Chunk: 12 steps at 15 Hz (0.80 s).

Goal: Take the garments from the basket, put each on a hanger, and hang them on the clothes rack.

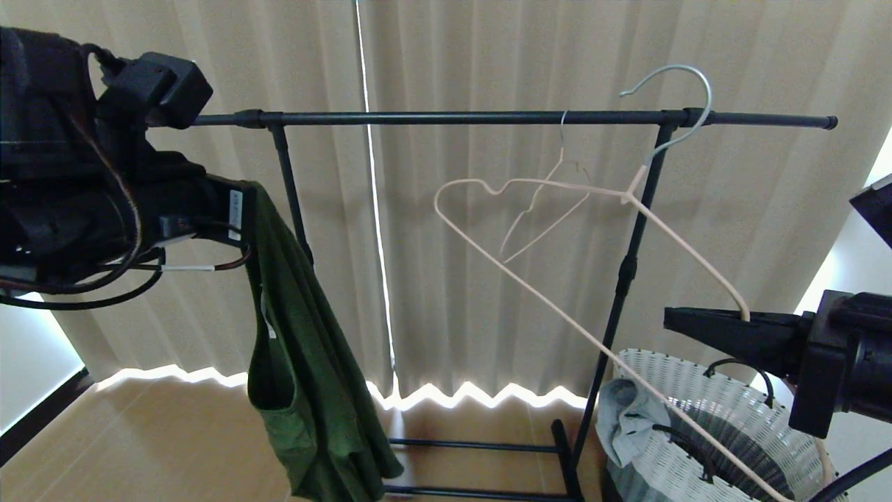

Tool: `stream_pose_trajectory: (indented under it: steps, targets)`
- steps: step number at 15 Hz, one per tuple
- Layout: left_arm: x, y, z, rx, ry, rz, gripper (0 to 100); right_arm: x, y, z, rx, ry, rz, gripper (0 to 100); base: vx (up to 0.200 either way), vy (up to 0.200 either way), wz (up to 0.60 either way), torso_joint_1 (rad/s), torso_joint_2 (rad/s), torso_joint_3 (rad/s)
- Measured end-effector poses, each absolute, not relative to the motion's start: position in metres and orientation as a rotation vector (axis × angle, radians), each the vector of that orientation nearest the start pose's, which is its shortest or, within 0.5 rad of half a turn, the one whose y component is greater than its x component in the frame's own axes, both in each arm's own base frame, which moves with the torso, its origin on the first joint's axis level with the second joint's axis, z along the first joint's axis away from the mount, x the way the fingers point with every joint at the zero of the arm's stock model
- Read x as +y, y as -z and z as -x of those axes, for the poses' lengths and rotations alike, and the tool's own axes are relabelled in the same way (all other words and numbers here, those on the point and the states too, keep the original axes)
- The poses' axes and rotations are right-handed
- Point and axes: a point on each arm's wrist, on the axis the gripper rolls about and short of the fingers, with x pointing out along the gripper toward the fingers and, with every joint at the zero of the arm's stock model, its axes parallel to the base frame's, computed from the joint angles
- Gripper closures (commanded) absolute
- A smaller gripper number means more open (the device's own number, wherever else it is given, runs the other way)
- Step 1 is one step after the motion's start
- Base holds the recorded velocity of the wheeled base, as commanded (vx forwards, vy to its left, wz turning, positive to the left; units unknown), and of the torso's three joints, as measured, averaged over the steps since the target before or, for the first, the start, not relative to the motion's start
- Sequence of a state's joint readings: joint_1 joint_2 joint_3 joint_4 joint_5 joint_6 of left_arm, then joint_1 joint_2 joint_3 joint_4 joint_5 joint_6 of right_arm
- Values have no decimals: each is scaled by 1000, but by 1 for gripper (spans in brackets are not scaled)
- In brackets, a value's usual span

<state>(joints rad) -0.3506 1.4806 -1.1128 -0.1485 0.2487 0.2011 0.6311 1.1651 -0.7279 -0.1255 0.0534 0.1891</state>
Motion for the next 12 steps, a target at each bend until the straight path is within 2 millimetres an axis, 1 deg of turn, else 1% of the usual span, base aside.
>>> stream_pose_trajectory:
  steps: [2,4,7,9,12]
  targets:
    - [-101,-290,-261,184,94,-228,100,110,-237,-132,390,-743,-85,100,0,0,0,0,0,0]
    - [-114,-295,-274,170,104,-194,100,118,-234,-131,410,-794,-76,100,0,0,0,0,0,0]
    - [-130,-294,-284,168,133,-160,100,136,-236,-132,373,-864,-78,100,0,0,0,0,0,0]
    - [-135,-290,-288,178,139,-159,100,147,-233,-135,367,-897,-77,100,0,0,0,0,0,0]
    - [-136,-286,-292,191,137,-158,100,156,-231,-140,383,-907,-69,100,0,0,0,0,0,0]
